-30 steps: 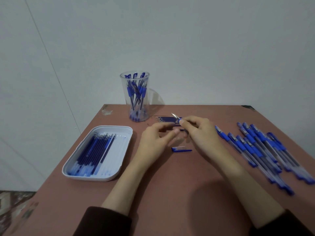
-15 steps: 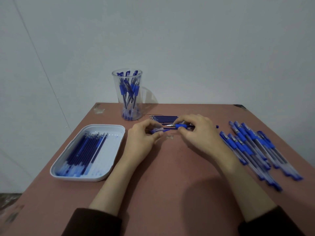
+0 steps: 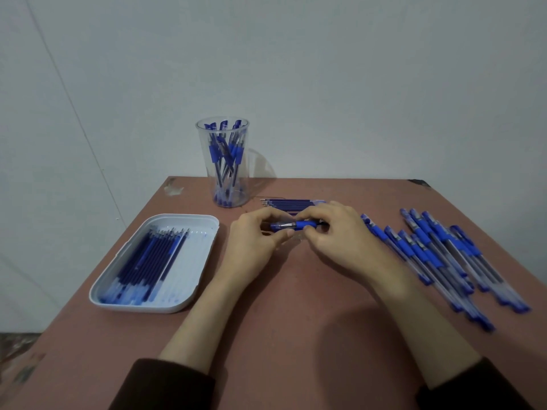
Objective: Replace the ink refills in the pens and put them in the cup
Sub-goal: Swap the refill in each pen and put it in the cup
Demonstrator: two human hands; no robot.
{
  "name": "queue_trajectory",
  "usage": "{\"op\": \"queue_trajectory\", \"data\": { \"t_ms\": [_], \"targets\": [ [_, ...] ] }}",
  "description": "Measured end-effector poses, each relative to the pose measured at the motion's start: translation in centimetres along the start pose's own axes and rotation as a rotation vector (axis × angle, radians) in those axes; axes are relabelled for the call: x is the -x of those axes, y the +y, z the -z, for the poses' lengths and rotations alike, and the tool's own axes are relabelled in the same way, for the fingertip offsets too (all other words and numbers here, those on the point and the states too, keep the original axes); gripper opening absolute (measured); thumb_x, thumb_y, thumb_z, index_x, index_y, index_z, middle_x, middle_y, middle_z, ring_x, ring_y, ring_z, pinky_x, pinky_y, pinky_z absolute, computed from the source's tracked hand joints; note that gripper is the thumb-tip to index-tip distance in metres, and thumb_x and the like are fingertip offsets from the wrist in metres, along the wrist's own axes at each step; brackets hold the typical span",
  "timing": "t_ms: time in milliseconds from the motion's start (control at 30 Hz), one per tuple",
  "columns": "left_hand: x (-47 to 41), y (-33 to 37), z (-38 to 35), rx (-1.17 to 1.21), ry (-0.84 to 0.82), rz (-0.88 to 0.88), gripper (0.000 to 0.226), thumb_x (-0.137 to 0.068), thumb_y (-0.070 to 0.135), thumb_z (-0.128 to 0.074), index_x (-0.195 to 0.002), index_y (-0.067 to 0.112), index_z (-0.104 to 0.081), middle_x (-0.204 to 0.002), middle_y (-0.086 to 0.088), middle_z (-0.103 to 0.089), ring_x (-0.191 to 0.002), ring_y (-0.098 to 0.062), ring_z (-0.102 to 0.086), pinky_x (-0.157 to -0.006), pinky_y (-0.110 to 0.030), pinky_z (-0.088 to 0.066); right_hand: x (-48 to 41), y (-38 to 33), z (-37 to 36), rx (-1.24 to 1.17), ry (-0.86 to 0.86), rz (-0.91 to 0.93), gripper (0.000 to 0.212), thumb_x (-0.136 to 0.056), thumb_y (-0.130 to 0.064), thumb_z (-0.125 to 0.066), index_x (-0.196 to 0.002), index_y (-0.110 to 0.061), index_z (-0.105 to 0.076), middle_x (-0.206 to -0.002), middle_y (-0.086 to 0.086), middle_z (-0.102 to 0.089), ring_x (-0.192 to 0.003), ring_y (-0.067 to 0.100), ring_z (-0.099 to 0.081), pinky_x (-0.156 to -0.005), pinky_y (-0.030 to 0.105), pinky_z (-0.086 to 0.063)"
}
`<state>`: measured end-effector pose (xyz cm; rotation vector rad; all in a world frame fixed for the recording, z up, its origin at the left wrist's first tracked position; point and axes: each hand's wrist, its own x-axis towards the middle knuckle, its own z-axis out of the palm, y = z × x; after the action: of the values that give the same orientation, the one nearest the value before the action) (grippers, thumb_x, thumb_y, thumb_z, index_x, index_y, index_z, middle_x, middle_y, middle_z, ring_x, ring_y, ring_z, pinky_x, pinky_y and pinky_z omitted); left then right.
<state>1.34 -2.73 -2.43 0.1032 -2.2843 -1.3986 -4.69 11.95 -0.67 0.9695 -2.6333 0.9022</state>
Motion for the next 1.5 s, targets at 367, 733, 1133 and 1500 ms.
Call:
{"op": "queue_trajectory", "data": {
  "t_ms": [367, 733, 1133, 1500],
  "targets": [
    [0.6, 0.9, -0.3, 0.151, -0.048, -0.073, 0.034, -0.072, -0.001, -0.074, -0.097, 0.021, -0.069, -0.089, 0.005, -0.073, -0.086, -0.007, -0.068, -0.077, -0.022, -0.054, 0.9, -1.5, -0.3, 0.081, 0.142, -0.038, 0.054, -0.08, -0.068, -0.05, -0.056, -0.021, -0.055, -0.046, -0.006, -0.048, -0.055, 0.006, -0.044, -0.074, 0.031, -0.033],
    [0.5, 0.7, -0.4, 0.106, -0.029, -0.061, 0.029, -0.073, -0.005, -0.068, -0.082, 0.023, -0.067, -0.082, -0.001, -0.071, -0.075, -0.022, -0.068, -0.072, -0.038, -0.057, 0.6, -1.8, -0.6, 0.164, 0.249, -0.001, 0.038, -0.072, -0.067, -0.048, -0.082, -0.03, -0.045, -0.061, -0.008, -0.051, -0.069, 0.018, -0.043, -0.071, 0.027, -0.022],
    [0.6, 0.4, -0.7, 0.096, -0.038, -0.058, 0.017, -0.066, 0.012, -0.066, -0.082, 0.018, -0.067, -0.081, -0.006, -0.07, -0.078, -0.03, -0.065, -0.072, -0.042, -0.054, 0.8, -1.8, -0.3, 0.131, 0.212, 0.005, 0.033, -0.081, -0.055, -0.058, -0.091, -0.026, -0.045, -0.049, -0.009, -0.041, -0.056, 0.003, -0.038, -0.07, 0.025, -0.018],
    [0.5, 0.4, -0.7, 0.091, -0.028, -0.054, 0.015, -0.071, 0.009, -0.069, -0.08, 0.02, -0.066, -0.077, -0.006, -0.069, -0.074, -0.031, -0.065, -0.071, -0.046, -0.054, 0.9, -1.8, -0.3, 0.113, 0.195, -0.01, 0.033, -0.082, -0.056, -0.058, -0.092, -0.026, -0.05, -0.048, -0.01, -0.041, -0.055, 0.004, -0.04, -0.065, 0.024, -0.017]
  ]
}}
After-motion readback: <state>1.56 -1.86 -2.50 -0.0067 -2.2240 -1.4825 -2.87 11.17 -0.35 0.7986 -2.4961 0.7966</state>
